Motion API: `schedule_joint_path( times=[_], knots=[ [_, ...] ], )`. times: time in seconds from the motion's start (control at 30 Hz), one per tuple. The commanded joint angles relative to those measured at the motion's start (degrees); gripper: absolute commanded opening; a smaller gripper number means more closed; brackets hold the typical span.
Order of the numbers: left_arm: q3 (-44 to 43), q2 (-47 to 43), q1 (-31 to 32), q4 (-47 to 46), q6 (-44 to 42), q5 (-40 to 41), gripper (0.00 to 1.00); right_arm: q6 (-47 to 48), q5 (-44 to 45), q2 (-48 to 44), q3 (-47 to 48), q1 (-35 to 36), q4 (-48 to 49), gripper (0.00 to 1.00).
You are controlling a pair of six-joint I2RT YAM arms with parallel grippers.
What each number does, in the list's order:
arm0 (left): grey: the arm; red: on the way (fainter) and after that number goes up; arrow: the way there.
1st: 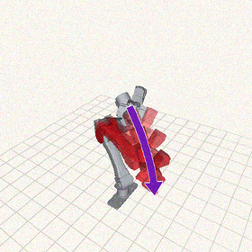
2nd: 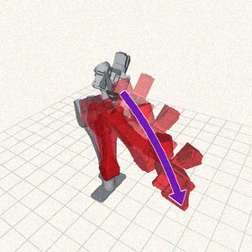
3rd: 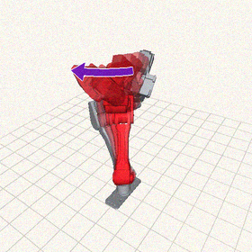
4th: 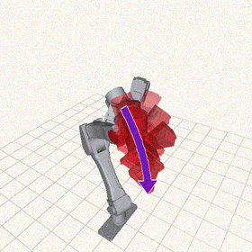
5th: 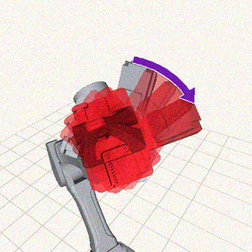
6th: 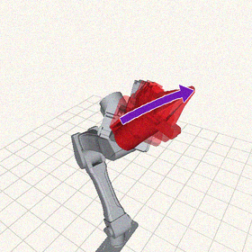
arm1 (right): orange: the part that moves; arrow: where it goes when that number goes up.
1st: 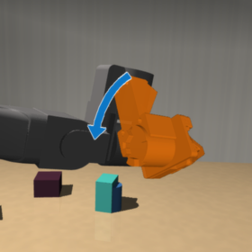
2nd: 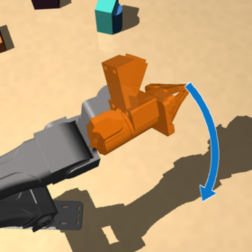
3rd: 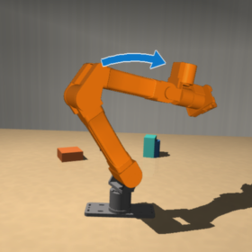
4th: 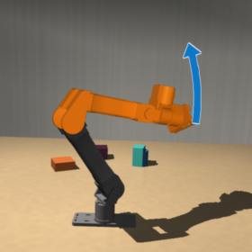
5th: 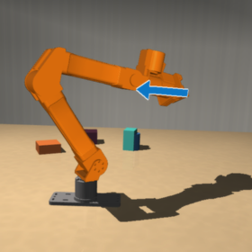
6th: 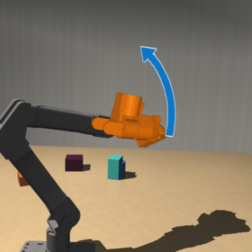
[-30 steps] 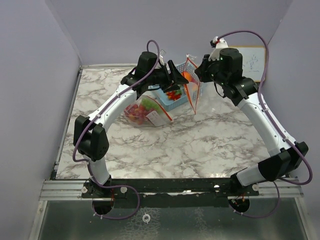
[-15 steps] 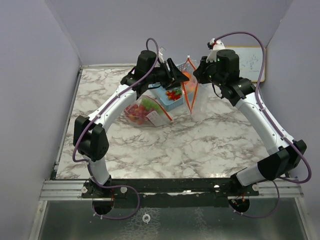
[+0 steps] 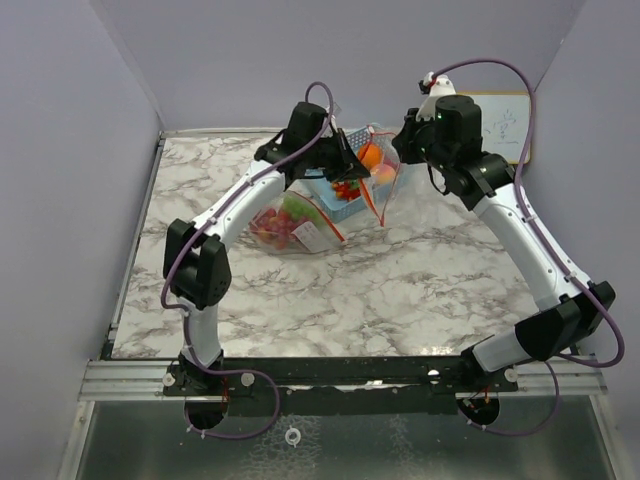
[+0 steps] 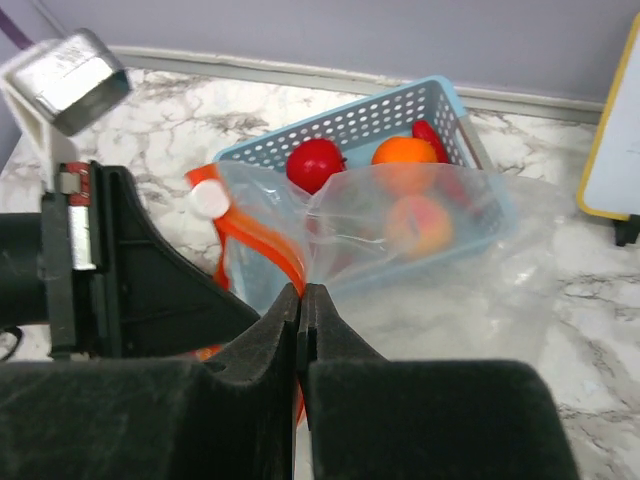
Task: Place the food in the zip-top bag and seal the zipper
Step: Open the zipper of the food storage bag.
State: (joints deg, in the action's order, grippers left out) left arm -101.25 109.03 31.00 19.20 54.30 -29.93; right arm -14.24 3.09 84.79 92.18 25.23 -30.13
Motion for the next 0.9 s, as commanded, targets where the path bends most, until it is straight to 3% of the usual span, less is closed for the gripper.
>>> schedule_joint_path(
  times=[0.0, 0.17, 0.37, 0.57, 0.67, 0.77, 0.87],
  knots=[
    [-11.12, -1.28, -5.10, 18.89, -12.41, 10.41, 0.00, 2.76, 9.16, -1.07, 5.24, 0.52, -2.85, 0.02],
    [-17.93, -7.01, -11.38, 28.93, -20.18, 26.07, 0.00, 3.29, 14.71, 2.19, 7.13, 0.51, -3.69, 0.02],
    [-23.08, -12.39, -13.94, 33.68, -27.99, 43.94, 0.00, 1.72, 5.37, 11.94, 13.18, 2.76, 3.06, 0.02],
    [-16.66, -18.29, -13.96, 31.87, -33.59, 58.53, 0.00, -1.09, -1.70, 23.54, 17.75, 4.90, 9.89, 0.02],
    [-11.45, -19.28, -13.96, 28.67, -36.11, 61.18, 0.00, -3.38, -4.52, 27.38, 16.61, 5.09, 12.82, 0.02],
    [-5.79, -18.68, -13.96, 24.45, -37.00, 57.79, 0.00, -4.14, -7.57, 29.61, 16.31, 5.18, 14.87, 0.02],
    [-0.01, -17.06, -13.99, 20.71, -36.07, 53.92, 0.00, -4.02, -11.98, 30.06, 16.24, 5.18, 16.50, 0.09]
  ],
)
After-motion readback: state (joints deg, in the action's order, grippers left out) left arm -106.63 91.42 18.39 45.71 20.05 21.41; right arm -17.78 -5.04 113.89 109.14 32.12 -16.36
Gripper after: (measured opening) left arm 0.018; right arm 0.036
